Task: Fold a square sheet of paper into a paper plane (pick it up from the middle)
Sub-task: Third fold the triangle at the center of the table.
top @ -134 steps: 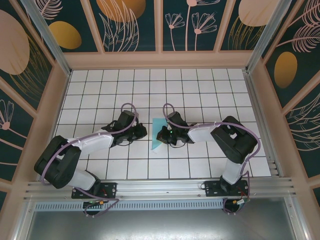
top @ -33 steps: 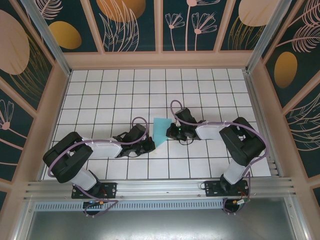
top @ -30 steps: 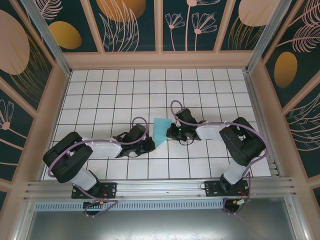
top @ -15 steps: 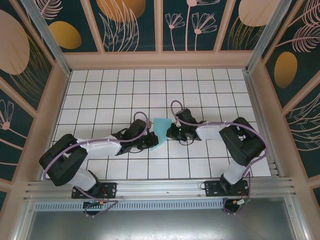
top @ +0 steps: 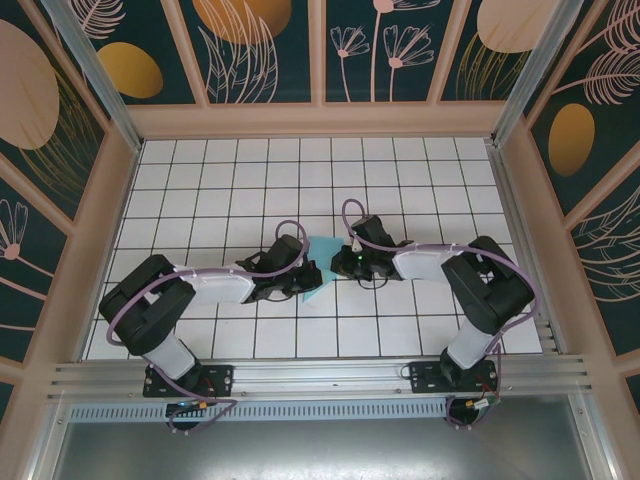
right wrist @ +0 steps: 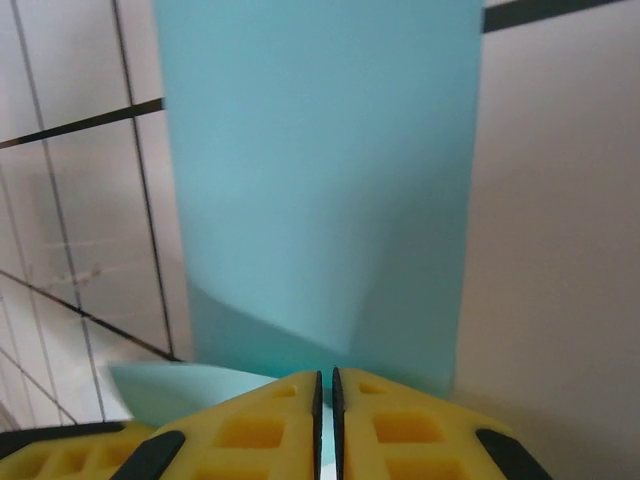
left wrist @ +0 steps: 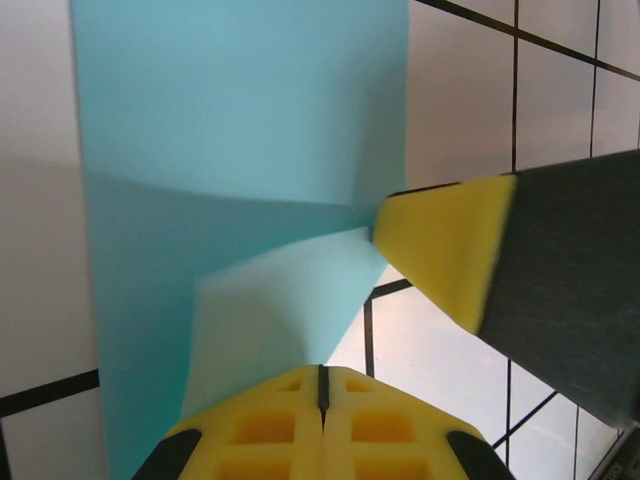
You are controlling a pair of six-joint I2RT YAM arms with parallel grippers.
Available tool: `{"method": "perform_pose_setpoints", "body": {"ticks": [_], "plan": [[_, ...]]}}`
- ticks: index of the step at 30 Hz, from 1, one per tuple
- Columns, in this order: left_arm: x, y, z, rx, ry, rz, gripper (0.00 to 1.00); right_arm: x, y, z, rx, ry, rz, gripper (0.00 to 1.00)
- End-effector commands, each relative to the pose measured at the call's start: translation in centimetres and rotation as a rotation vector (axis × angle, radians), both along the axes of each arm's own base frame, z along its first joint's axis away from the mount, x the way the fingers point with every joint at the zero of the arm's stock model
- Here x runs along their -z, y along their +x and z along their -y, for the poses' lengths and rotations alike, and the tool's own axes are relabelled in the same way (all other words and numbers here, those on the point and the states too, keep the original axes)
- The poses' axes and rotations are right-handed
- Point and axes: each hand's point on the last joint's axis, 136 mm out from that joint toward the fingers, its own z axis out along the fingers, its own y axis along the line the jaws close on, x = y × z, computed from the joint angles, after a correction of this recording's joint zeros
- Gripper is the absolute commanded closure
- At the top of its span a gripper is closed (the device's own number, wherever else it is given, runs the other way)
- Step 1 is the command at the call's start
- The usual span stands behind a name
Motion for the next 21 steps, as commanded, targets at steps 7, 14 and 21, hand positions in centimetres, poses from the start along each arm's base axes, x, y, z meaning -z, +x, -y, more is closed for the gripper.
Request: {"method": "perform_pose_setpoints", "body": {"ticks": [7,14,21], "plan": [[1.1,0.1,-0.5,-0.003,0.059,0.008,0.97,-1.8,-1.0,-1.4,-0.073,0.095,0.038,0.86],[1.7,0.2,-0.7,-0.01,0.077,0.003,0.97,-0.9,-1.9,-2.4,-0.108,0.094,0.017,0.86],[2.0,0.1,-1.1,-0.019,0.093,-0.001,0.98,0.0,-2.2,-2.7,-0.121,0.088,-0.005,0.87]]}}
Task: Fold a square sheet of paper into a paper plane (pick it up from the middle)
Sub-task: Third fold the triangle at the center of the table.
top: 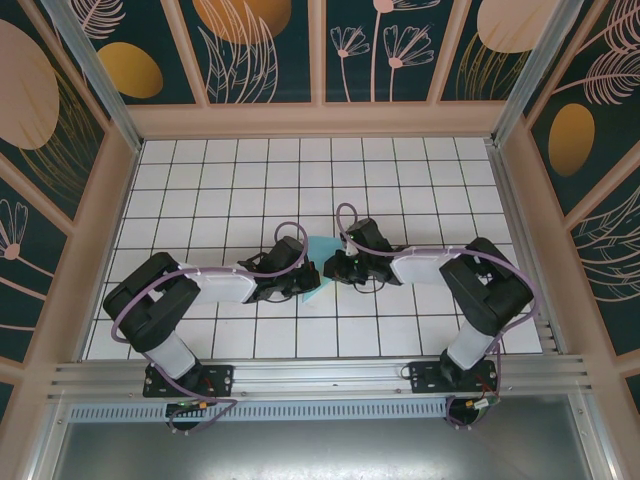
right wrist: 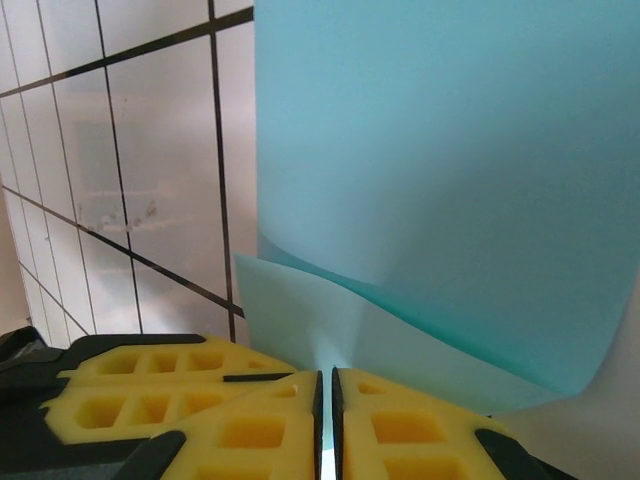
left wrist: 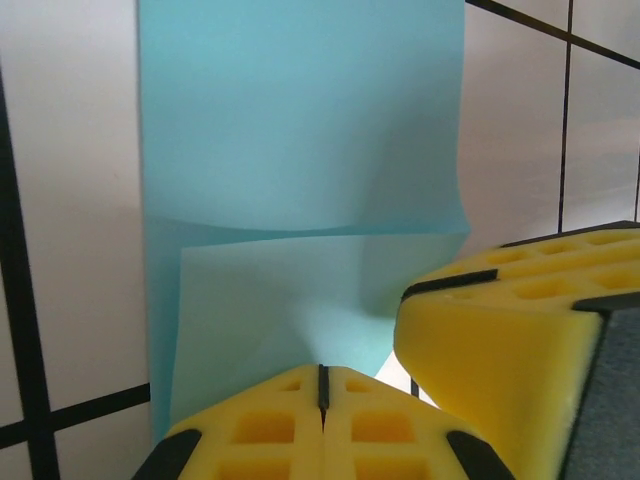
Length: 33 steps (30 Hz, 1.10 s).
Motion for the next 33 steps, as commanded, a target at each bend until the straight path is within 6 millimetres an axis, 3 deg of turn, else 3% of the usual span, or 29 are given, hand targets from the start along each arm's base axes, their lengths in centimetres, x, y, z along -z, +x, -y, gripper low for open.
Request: {"method": "perform_pose_setpoints", "body": {"ticks": [1,14,24,33], "plan": [[0.9,-0.2,-0.4,0.004,0.048,-0.005,0.98,0.4,-0.4,-0.6,-0.032,0.013,0.001,0.87],[1.1,-0.2,-0.8,-0.005,0.065,-0.009,0.98,2.0,-0.5,-0.5,-0.033,-0.02,-0.026,0.89],[-2.2,-1.0,0.8,0.046,-0.083,0.019,0.94,3.0,-0.4,0.4,0.009,-0.081,-0.056,0.89],[-0.9,-2.5,0.6,0.062,-0.058,-0.02,0.94,2.6,-0.2,0.3,0.015,-0.078,-0.054,0.89]]}}
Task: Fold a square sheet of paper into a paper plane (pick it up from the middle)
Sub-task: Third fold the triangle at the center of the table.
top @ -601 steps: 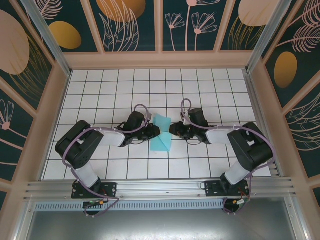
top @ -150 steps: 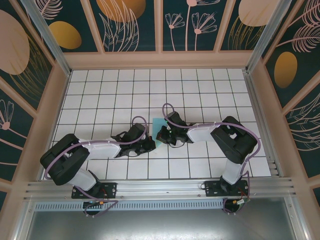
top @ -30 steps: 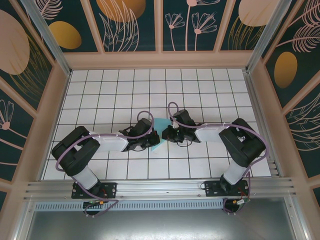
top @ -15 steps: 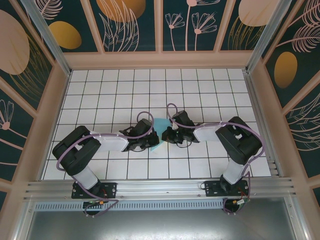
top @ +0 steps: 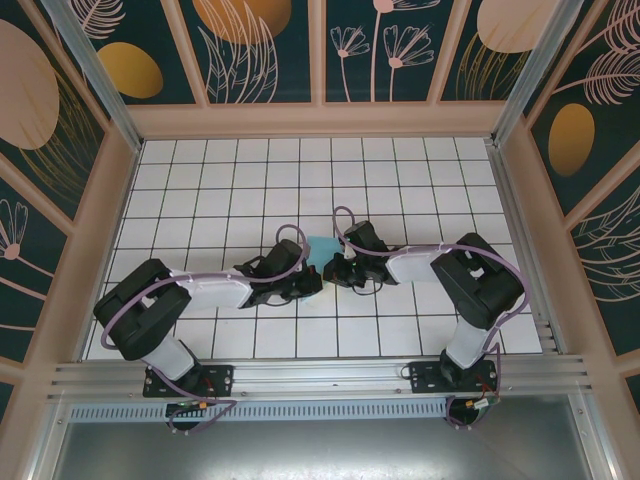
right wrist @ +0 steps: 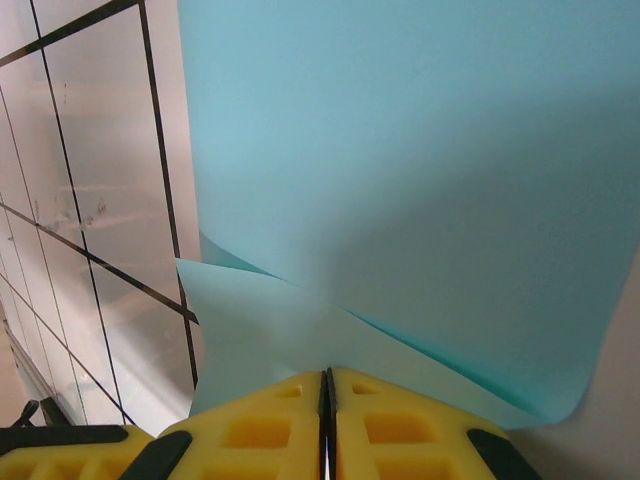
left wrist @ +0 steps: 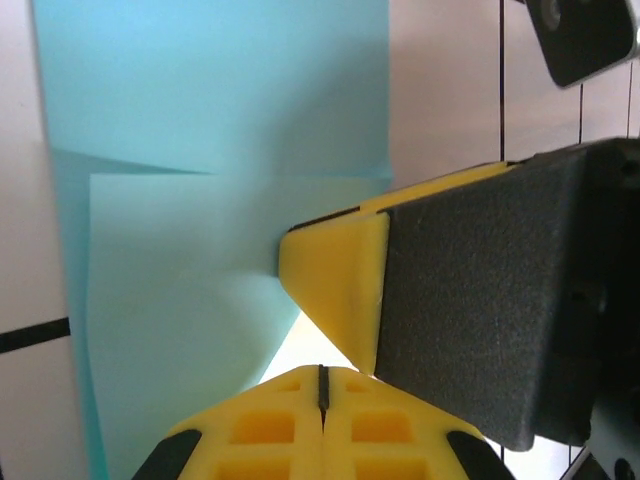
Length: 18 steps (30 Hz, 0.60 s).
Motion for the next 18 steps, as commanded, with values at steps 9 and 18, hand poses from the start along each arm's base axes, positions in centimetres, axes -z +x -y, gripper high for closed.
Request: {"method": "perform_pose_setpoints", "body": {"ticks": [9,18], "plan": [[2.6,-0.3,-2.2,-0.062,0.104,-0.02,0.96,0.5,0.0,0.3,0.013,-0.042,-0.006,0.89],[4.0,-1.3,-3.2,-0.084,0.12,-0.064,0.97,-0.5,0.3,-0.1,-0.004,-0.016,0.026,0.89]]}}
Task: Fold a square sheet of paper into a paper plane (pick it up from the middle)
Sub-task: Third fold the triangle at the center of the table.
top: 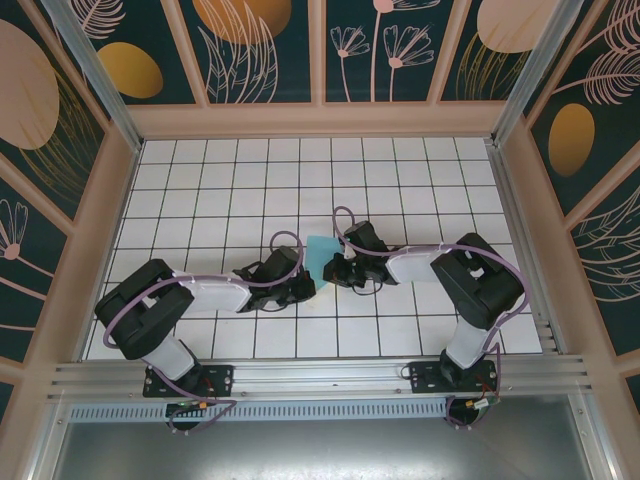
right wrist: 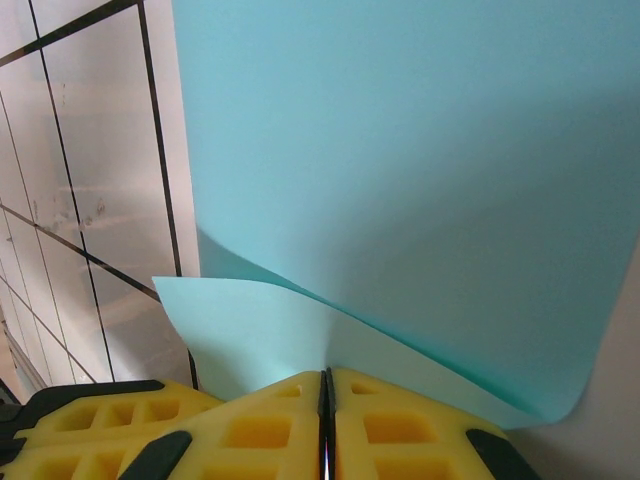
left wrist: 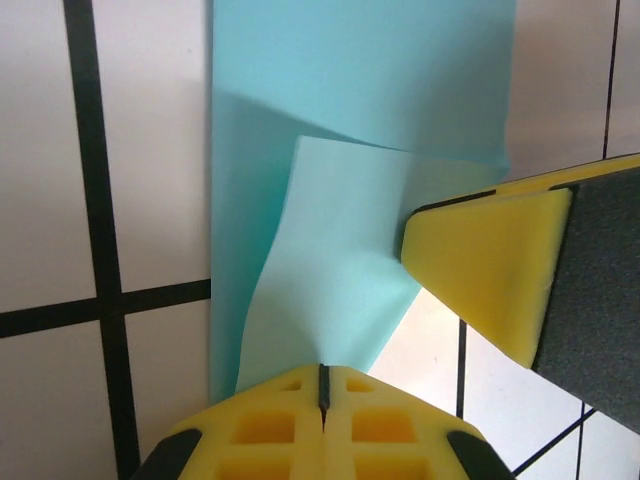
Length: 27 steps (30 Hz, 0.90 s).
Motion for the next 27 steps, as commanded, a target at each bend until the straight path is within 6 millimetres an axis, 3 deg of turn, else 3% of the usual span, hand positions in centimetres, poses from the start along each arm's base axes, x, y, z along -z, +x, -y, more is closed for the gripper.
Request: {"method": "perform_pose_setpoints", "body": {"ticks": [1,7,17,23,27], "plan": [[2.1,-1.1,-1.4,-0.029,0.057,-0.053,0.97,-1.0,0.4,-0.3,-0.014,-0.002,0.047,0.89],[3.2,-1.6,-2.8,-0.063,0.104,-0.074,0.99,-3.4,0.3,-0.8,-0.049,0.072,0.135,0.89],[3.5,-1.7,-3.2,-0.073,0.123,-0.083,1.0,-0.5,-0.4,-1.5,-0.075,-0.016,0.072,0.93],[4.2,-2.2,-4.0,-0.086,0.152,-0.107,1.0,1.3,0.5,0.1,-0.05,-0.082,0.054,0.95],[4.6,-2.7,-4.6,-0.096,0.174,-0.124,1.0,2.3,2.2,3.0,0.005,-0.11,0.052,0.96]]}}
